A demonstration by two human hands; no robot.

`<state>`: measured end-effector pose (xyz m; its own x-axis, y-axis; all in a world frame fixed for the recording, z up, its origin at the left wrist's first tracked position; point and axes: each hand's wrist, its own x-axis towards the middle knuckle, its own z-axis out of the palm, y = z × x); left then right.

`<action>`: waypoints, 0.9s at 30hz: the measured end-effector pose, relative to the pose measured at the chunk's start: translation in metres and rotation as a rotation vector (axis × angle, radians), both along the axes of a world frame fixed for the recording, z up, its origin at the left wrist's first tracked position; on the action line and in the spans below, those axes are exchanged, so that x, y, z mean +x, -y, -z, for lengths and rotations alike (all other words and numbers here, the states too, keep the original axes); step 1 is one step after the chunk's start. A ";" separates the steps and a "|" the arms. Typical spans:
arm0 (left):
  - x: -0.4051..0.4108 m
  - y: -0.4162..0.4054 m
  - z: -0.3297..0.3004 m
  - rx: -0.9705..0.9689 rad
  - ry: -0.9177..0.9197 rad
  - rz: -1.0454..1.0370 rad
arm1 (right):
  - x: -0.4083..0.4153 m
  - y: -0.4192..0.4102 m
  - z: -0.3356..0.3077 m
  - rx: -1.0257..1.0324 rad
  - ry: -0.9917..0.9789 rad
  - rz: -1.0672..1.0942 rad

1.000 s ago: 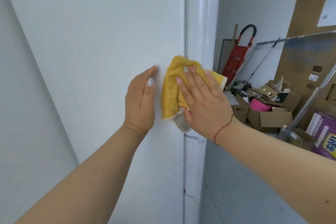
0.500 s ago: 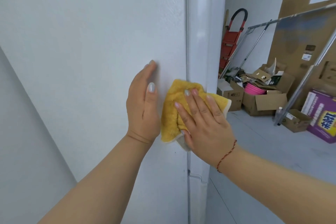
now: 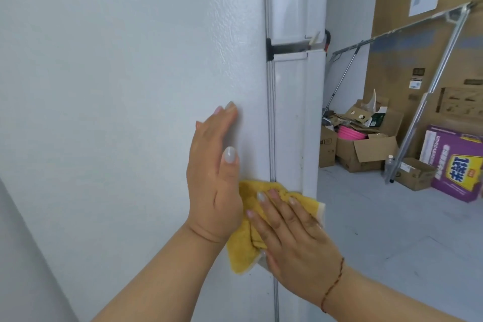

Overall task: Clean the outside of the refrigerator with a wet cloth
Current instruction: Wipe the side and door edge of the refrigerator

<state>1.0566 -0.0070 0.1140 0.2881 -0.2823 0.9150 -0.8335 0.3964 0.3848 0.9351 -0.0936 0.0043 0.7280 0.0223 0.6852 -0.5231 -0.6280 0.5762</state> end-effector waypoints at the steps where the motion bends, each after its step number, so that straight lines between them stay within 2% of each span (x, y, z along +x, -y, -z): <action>1: -0.003 0.000 0.014 -0.015 0.006 0.003 | -0.001 -0.002 0.007 -0.003 0.023 0.003; 6: -0.008 0.001 0.059 -0.060 -0.074 0.081 | 0.000 -0.006 0.011 0.024 0.175 -0.007; 10: -0.005 0.003 0.073 -0.079 -0.122 0.160 | -0.003 -0.007 -0.006 -0.013 0.237 0.075; 13: -0.007 0.003 0.069 -0.093 -0.152 0.250 | -0.002 -0.009 -0.045 -0.054 0.232 0.175; 20: 0.002 0.007 0.036 -0.055 -0.016 0.236 | -0.010 -0.014 -0.177 -0.152 0.211 0.305; 23: 0.005 0.006 0.041 0.001 0.002 0.190 | -0.011 -0.010 -0.178 -0.195 0.209 0.314; 27: 0.008 0.003 0.046 0.016 -0.033 0.258 | 0.001 -0.006 -0.136 -0.170 0.295 0.250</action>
<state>1.0651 -0.0102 0.0685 0.2344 -0.3644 0.9012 -0.6924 0.5882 0.4179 0.9359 -0.0877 0.1406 0.4982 0.0006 0.8671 -0.8056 -0.3697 0.4631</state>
